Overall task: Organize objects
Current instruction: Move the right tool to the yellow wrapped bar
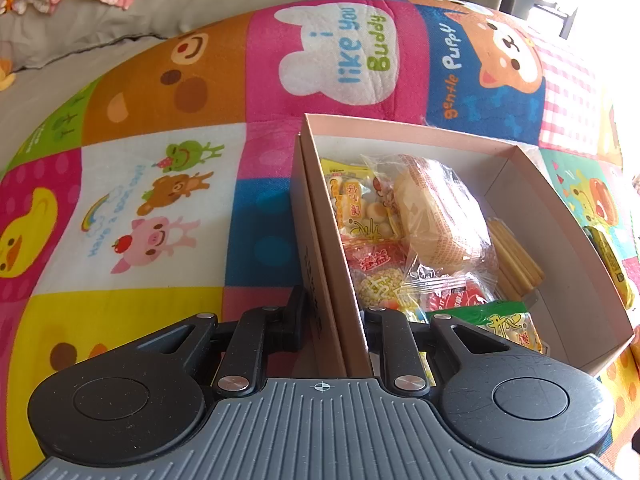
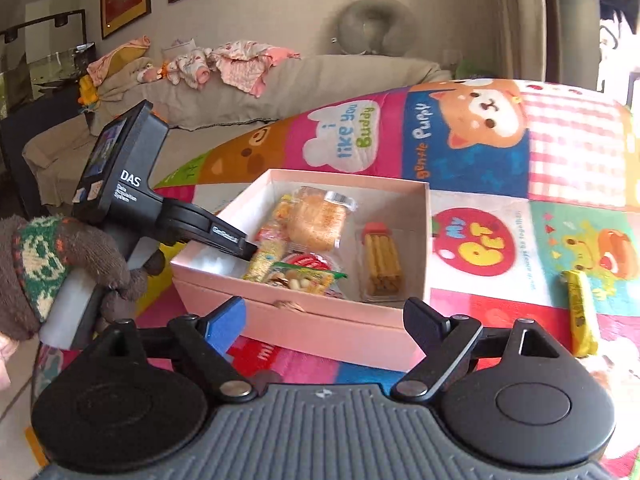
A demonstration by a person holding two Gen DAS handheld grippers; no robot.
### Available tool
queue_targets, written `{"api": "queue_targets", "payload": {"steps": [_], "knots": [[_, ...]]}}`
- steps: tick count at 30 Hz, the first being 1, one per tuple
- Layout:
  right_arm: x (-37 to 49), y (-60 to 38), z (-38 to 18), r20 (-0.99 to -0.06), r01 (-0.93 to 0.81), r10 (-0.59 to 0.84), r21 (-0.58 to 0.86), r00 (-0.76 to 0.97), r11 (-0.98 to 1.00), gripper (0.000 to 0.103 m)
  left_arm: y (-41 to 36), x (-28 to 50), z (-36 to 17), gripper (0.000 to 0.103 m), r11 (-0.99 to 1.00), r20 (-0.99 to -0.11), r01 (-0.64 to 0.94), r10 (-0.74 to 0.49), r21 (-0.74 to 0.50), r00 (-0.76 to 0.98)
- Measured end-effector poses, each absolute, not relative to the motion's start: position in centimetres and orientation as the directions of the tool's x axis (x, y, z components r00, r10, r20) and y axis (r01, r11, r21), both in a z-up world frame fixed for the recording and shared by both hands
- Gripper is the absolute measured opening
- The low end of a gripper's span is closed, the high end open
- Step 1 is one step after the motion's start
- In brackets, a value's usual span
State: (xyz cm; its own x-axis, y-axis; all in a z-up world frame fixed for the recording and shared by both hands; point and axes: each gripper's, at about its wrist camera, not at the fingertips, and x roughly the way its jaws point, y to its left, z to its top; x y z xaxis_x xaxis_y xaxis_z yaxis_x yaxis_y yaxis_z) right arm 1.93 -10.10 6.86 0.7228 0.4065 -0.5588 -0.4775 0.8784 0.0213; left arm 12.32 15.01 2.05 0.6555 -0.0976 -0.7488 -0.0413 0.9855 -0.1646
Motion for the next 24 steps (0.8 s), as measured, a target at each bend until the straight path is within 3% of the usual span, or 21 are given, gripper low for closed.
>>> {"api": "queue_targets", "payload": {"steps": [7, 16, 22, 24], "knots": [[-0.4, -16.4, 6.1, -0.515, -0.251, 0.128, -0.178, 0.847, 0.951, 0.096, 15.0, 12.3, 2.0, 0.021, 0.986, -0.748, -0.039, -0.097, -0.162, 0.657], [6.3, -23.7, 6.4, -0.611, -0.071, 0.092, 0.059, 0.786, 0.996, 0.094, 15.0, 12.3, 2.1, 0.021, 0.986, -0.748, -0.038, -0.097, -0.161, 0.656], [14.5, -27.1, 6.1, -0.734, 0.025, 0.126, 0.191, 0.667, 0.981, 0.078, 15.1, 12.3, 2.1, 0.021, 0.986, -0.747, -0.038, -0.099, -0.164, 0.657], [17.5, -27.9, 5.5, -0.776, 0.058, 0.136, 0.217, 0.616, 0.974, 0.066, 15.1, 12.2, 2.0, 0.021, 0.985, -0.746, -0.039, -0.100, -0.167, 0.658]]}}
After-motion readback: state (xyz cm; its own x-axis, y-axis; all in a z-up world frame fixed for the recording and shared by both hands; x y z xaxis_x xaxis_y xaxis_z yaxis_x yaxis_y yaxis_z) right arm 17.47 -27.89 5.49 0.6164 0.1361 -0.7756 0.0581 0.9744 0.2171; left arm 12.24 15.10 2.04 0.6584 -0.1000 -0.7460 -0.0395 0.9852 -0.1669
